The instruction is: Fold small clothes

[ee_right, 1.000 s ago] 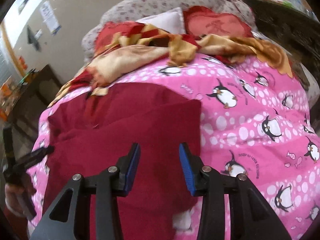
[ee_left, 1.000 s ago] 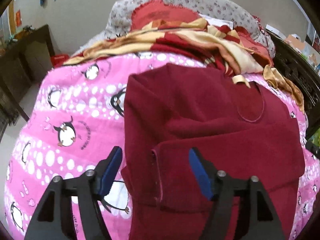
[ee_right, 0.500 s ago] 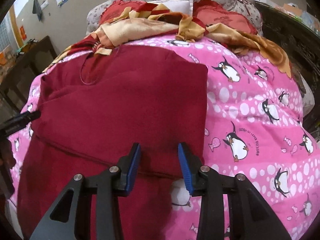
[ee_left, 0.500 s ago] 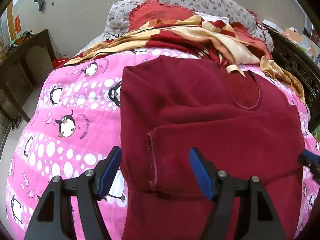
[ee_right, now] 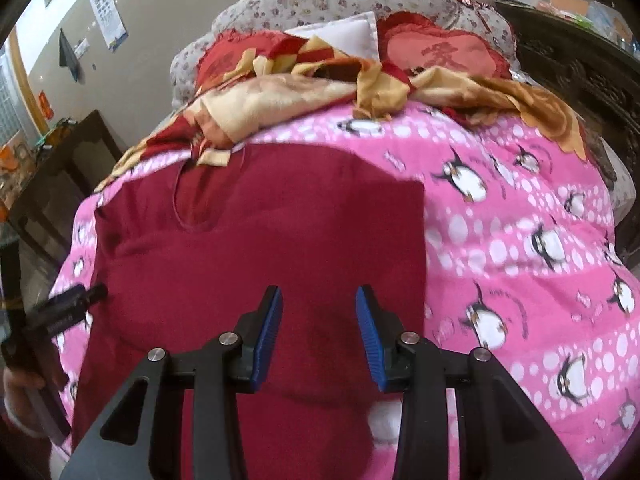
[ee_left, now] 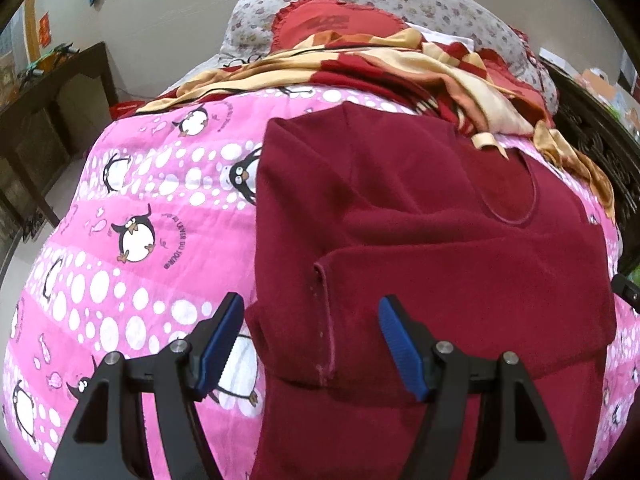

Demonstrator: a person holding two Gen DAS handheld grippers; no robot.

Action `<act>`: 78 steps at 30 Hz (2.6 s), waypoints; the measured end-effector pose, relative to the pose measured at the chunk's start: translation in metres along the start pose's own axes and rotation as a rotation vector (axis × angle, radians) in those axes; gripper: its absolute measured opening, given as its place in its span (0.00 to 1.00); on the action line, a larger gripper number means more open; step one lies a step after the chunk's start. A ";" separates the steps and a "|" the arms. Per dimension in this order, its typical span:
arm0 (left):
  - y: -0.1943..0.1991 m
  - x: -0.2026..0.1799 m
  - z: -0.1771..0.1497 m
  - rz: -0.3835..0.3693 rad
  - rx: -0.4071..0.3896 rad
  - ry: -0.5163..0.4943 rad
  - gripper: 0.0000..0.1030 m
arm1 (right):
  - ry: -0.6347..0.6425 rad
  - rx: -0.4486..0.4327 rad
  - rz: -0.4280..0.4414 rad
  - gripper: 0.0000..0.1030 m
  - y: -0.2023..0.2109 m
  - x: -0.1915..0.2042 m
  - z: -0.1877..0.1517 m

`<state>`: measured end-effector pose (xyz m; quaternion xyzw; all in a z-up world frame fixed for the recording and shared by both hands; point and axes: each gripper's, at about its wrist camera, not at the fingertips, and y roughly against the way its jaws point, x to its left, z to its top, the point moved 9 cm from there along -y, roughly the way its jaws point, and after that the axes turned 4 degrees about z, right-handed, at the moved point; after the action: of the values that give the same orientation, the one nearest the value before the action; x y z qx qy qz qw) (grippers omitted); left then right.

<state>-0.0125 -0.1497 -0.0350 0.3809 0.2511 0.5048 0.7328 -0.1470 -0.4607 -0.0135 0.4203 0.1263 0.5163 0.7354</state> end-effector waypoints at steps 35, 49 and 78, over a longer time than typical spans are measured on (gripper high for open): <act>-0.032 0.042 0.006 -0.021 0.042 0.155 0.87 | 0.555 0.200 0.275 0.46 -0.119 0.202 0.014; -0.035 0.052 0.012 -0.002 0.027 0.158 0.87 | 0.443 0.143 0.179 0.28 -0.109 0.180 0.019; 0.076 0.060 -0.108 -0.003 0.078 0.097 0.87 | 0.107 -0.009 0.165 0.49 0.079 0.043 -0.059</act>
<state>-0.1133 -0.0460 -0.0353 0.3839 0.3066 0.5115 0.7050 -0.2165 -0.3860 0.0206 0.3978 0.1282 0.5974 0.6844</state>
